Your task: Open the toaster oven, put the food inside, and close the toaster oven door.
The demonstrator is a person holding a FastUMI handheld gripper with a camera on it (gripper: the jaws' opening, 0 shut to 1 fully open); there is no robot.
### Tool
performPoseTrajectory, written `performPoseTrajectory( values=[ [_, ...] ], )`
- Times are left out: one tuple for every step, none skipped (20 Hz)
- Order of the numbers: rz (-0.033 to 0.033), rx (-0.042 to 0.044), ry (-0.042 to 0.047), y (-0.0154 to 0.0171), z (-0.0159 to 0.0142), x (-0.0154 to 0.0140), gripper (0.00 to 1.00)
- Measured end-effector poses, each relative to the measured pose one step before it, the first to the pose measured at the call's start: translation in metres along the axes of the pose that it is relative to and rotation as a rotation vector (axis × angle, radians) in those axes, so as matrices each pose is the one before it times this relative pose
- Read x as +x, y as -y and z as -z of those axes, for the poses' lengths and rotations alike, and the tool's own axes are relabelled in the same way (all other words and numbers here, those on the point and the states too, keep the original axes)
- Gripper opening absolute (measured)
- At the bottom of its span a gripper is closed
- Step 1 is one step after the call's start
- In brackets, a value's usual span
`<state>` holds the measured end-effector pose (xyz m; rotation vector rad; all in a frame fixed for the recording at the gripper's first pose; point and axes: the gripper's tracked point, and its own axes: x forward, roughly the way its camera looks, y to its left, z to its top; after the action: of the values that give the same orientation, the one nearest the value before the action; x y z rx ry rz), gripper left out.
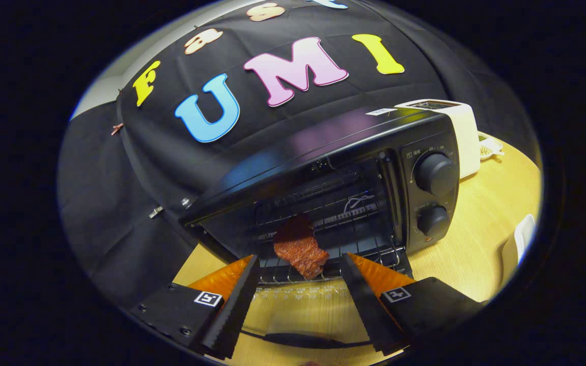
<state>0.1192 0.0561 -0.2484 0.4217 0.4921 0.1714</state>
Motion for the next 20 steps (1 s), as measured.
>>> performPoseTrajectory(
  values=[
    [0.00366,-0.04886,-0.02337,0.00016,0.00353,-0.00755,0.98],
    [0.00628,-0.05215,-0.02128,0.0012,0.00273,-0.00814,0.98],
    [0.01216,-0.05121,-0.01,0.00228,0.00003,-0.00736,0.98],
    [0.02083,-0.03663,-0.00894,0.00441,-0.00045,-0.00769,0.98],
    [0.01362,-0.02308,-0.01797,0.00229,0.00312,-0.00749,0.98],
    [0.01229,-0.01052,-0.02463,0.00052,0.00428,-0.0066,0.98],
    [0.00891,-0.01002,-0.02496,-0.00057,0.0051,-0.00712,0.98],
    [0.01231,-0.01279,-0.02701,-0.00086,0.00605,-0.00651,0.98],
    [0.01704,-0.01846,-0.02992,0.00006,0.00836,-0.00631,0.98],
    [0.01828,-0.0166,-0.03184,0.00766,0.01136,-0.0106,0.98],
    [0.00859,-0.01017,-0.03381,-0.00233,0.00963,-0.00543,0.98],
    [-0.0004,-0.00473,-0.02678,-0.00282,0.00847,-0.00454,0.98],
    [0.00129,-0.00307,-0.0192,-0.00164,0.00537,-0.0022,0.98],
    [0.00397,-0.00377,-0.02013,-0.00184,0.00623,-0.0002,0.99],
    [0.00554,-0.00737,-0.02212,-0.00157,0.00492,0.00077,0.99],
    [0.00833,-0.00863,-0.02565,-0.00097,0.00686,0.00124,0.99],
    [0.01588,-0.01415,-0.02135,0.00102,0.00653,0.00272,0.99],
    [0.0215,-0.00945,-0.01716,0.00273,0.00543,0.00409,0.99],
    [0.01577,0.00377,-0.01211,0.00271,0.00499,0.00491,0.99],
    [0.01911,0.01441,-0.01237,0.00074,0.00575,0.00452,0.99]
  ],
)
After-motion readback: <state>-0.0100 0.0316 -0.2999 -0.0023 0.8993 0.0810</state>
